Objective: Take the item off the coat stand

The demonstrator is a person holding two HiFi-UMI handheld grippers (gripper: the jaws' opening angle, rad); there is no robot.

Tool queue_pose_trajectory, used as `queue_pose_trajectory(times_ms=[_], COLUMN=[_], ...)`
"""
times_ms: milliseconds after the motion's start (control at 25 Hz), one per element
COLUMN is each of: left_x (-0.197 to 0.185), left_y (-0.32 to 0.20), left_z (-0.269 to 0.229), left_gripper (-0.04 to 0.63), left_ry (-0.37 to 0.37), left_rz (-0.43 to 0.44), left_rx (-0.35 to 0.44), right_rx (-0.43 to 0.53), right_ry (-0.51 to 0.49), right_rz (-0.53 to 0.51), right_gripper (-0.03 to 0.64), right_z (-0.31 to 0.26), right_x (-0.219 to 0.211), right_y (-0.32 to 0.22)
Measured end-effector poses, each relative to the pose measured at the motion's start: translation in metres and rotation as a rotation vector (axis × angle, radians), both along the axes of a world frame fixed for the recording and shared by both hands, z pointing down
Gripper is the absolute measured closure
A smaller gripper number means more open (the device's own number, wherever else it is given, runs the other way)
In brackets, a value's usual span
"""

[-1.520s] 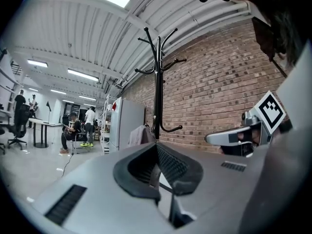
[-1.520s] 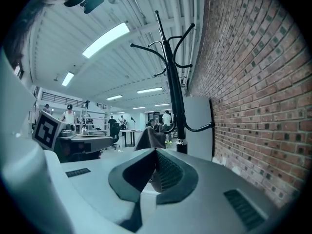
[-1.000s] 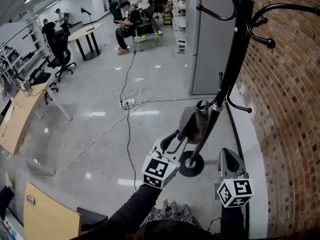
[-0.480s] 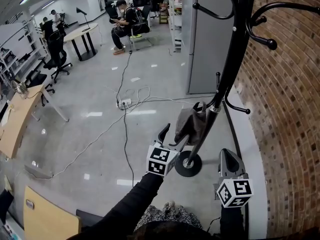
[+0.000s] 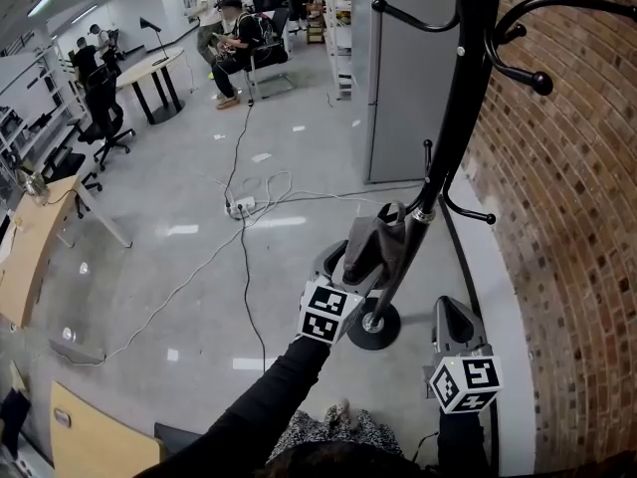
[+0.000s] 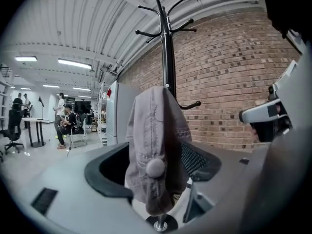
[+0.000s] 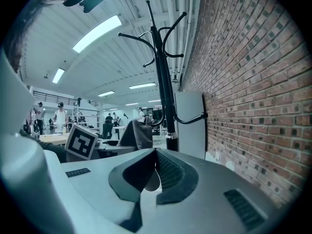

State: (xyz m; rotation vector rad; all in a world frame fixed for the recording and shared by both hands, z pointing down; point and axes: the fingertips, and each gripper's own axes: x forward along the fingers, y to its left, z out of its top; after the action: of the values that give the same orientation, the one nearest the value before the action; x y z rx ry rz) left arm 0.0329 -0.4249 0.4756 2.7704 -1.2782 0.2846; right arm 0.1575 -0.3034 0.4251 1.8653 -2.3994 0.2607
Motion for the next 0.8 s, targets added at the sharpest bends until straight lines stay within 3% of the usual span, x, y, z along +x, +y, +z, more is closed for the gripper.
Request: queue_pose_trajectory(times_ms=[160, 280, 440, 800], left_x=[0.0054, 0.0063, 0.0071, 0.004], left_y=[-0.0058, -0.0074, -0.0064, -0.0027], left_z=[0.0018, 0.0025, 0.0013, -0.0025], left_gripper=[0.277, 0.423, 0.517, 0.571], left_ry=[-0.009, -0.039, -0.026, -0.003], left_rz=[0.021, 0.033, 0.055, 0.056], left_rx=[-0.012, -0.008, -0.016, -0.026], right_rx=[-0.003, -0.003, -0.003, -0.012], right_ry=[0.002, 0.004, 0.004, 0.013], right_rz=[0.004, 0.001, 0.002, -0.002], right_gripper=[0.617, 0.617, 0.617, 0.617], right_z=[0.0011, 0.0023, 0.0024, 0.0057], right_x=[-0.0001, -0.0012, -0.0005, 0.0004], right_y=[-0.0003, 0.0, 0.0014, 0.0033])
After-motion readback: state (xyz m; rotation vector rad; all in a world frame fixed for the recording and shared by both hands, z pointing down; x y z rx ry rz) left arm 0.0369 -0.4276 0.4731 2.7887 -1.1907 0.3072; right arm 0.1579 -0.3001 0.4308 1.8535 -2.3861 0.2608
